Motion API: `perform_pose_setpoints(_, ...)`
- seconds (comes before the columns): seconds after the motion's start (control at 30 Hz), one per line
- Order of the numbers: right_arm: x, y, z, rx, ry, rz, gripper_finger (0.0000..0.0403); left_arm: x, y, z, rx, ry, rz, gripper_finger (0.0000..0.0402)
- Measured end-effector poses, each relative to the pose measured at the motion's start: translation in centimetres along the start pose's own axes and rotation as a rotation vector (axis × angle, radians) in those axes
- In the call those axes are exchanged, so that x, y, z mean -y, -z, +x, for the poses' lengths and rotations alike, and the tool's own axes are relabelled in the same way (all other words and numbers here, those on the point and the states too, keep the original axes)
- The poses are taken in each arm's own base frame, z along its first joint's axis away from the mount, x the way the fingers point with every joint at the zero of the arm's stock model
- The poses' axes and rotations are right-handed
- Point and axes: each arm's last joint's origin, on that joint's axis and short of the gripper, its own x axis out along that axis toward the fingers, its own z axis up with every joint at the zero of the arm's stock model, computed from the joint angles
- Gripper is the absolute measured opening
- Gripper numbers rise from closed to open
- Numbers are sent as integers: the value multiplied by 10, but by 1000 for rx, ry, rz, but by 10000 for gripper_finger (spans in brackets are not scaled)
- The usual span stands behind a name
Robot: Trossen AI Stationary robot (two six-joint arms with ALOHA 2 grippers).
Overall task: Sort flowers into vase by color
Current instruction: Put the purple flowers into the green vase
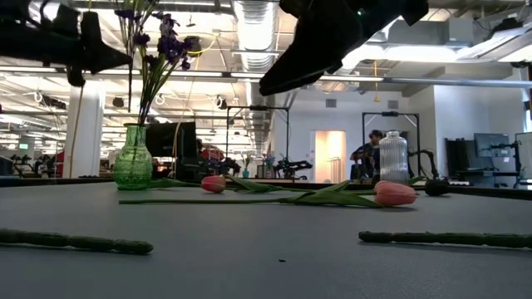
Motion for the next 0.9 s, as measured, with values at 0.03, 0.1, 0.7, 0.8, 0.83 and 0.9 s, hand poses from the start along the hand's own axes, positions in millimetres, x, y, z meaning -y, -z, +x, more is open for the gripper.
perform_pose_setpoints(0.03,0,0,0,0,0,0,260,-1,4,0,3,2,-10,0)
perform_pose_setpoints(0.1,1,0,0,0,2,-3,260,-3,9,1,13,4,-19,0)
perform_pose_setpoints(0.7,2,0,0,3,6,-21,260,-6,17,1,-29,6,17,0)
perform_pose_setpoints(0.8,2,0,0,4,6,-21,260,-6,19,1,-42,14,35,0)
perform_pose_setpoints(0.83,2,0,0,4,6,-21,260,-6,19,1,-48,13,33,0)
perform_pose_setpoints(0.9,2,0,0,4,6,-21,260,-6,20,1,-57,10,30,0)
